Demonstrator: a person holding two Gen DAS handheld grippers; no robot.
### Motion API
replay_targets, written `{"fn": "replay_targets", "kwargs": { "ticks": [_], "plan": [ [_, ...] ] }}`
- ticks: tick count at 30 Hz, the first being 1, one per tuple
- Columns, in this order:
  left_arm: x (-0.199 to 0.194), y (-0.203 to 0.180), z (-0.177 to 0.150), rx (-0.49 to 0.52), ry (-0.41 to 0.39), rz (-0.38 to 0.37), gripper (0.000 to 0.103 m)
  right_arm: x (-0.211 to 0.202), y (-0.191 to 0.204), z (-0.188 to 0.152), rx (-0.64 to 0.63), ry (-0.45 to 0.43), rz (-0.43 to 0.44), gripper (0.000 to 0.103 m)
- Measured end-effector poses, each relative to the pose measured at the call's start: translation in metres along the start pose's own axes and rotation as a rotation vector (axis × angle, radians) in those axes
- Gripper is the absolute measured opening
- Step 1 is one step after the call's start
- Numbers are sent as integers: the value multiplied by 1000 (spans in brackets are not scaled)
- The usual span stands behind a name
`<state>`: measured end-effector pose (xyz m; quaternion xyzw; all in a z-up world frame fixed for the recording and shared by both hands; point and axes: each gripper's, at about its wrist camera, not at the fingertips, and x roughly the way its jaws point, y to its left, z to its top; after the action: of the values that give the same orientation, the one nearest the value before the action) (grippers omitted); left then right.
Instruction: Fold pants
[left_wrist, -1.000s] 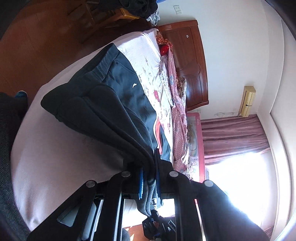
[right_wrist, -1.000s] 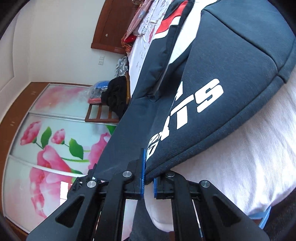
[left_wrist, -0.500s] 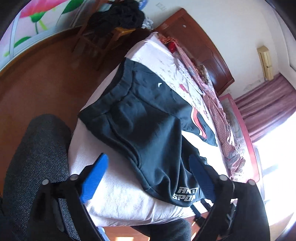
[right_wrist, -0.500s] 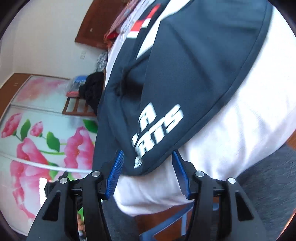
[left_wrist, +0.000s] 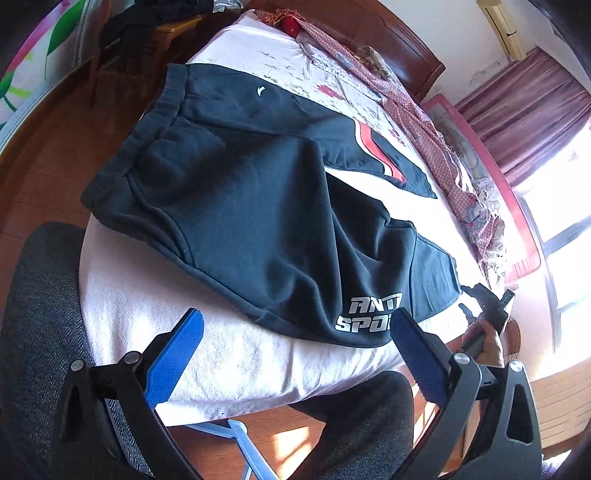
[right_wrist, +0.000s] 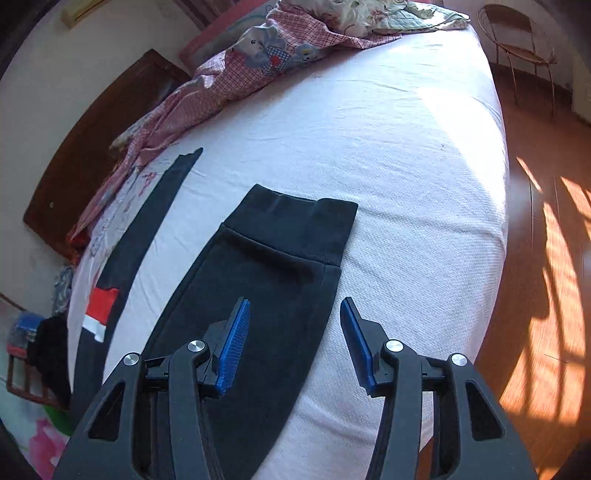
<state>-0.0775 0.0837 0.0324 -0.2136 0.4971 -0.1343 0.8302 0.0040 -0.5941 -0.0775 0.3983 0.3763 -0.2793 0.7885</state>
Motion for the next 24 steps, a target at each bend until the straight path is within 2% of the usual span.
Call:
{"fn": "replay_targets", "kwargs": {
  "ticks": [2,3,4,6,9,11,12,15,17,18,19,20,22,24],
  "plan": [
    [6,-1,0,-14,15,15,101,8,8,-1,-74,-19,-63,34],
    [10,-1,0,-19,29,18,101,11,17,-3,-145,-15,-80,16],
    [14,-2,-1,-21,43,22,101,12,23,-4,-189,-10,-79,6],
    [24,-4,-3,-23,74,25,101,-3,31,-4,-241,-48,-49,5],
    [32,-4,-3,-27,94,27,101,-58,27,2,-230,-216,9,5],
    [31,-2,-3,-39,87,24,101,-87,13,-1,-216,-321,-27,5],
    [30,-1,-3,-42,83,22,101,-92,0,-2,-191,-338,-39,5],
    [27,3,-3,-48,75,19,101,-66,-44,-8,-141,-258,-112,5],
    [29,7,-4,-59,86,23,101,-32,-63,-20,-173,-143,-218,11],
    [30,11,-4,-69,96,26,101,-23,-71,-25,-150,-131,-237,32],
    [30,14,-3,-80,104,30,101,-31,-82,-27,-97,-176,-186,39],
    [29,18,0,-93,106,33,101,-35,-93,-27,-25,-180,-159,45],
    [23,28,9,-110,73,43,101,-40,-103,-26,59,-166,-80,47],
    [13,45,26,-120,18,69,101,-52,-98,-24,53,-200,-105,47]
  ]
}}
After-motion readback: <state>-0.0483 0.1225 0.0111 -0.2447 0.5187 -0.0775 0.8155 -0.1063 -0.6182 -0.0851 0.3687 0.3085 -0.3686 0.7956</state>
